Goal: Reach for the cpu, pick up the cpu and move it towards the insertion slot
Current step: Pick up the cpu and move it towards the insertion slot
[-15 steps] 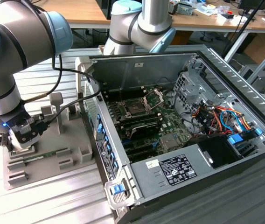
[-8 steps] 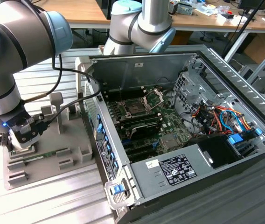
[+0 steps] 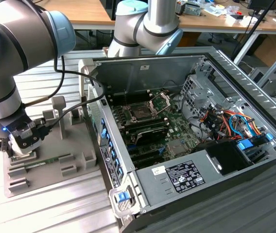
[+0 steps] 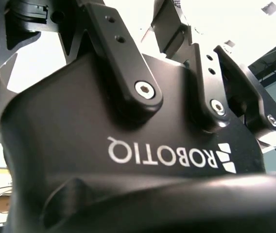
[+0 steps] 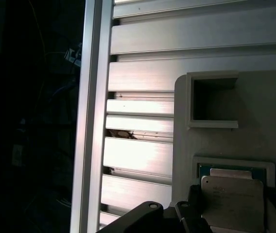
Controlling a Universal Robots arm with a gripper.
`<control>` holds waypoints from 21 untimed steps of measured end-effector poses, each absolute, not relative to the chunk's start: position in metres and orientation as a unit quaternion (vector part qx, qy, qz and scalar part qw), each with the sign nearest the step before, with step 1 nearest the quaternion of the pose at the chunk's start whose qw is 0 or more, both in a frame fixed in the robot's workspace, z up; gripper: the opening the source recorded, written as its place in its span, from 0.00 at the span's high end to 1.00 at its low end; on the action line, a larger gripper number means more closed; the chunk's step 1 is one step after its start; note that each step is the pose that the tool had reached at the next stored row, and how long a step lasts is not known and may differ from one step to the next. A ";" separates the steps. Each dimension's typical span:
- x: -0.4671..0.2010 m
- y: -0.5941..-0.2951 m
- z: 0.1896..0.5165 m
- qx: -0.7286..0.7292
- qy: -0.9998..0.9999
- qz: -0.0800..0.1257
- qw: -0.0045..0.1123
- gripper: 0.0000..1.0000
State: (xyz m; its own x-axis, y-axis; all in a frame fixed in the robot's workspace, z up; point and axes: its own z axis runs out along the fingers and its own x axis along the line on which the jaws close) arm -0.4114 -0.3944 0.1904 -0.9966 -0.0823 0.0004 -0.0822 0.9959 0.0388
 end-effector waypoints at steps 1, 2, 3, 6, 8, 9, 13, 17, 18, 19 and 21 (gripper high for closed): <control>-0.411 -0.394 0.191 0.041 -0.999 -0.019 0.001 0.45; -0.411 -0.394 0.191 0.041 -0.999 -0.019 0.001 0.45; -0.411 -0.394 0.192 0.041 -0.999 -0.019 0.001 0.45; -0.411 -0.394 0.194 0.041 -0.999 -0.019 0.001 0.45; -0.411 -0.394 0.194 0.041 -0.999 -0.019 0.001 0.45; -0.411 -0.394 0.194 0.041 -0.999 -0.019 0.001 0.45; -0.411 -0.394 0.195 0.041 -0.999 -0.019 0.001 0.45; -0.411 -0.394 0.196 0.041 -0.999 -0.019 0.001 0.45; -0.411 -0.394 0.196 0.041 -0.999 -0.019 0.001 0.45; -0.411 -0.394 0.196 0.041 -0.999 -0.019 0.001 0.45; -0.411 -0.394 0.197 0.041 -0.999 -0.019 0.001 0.45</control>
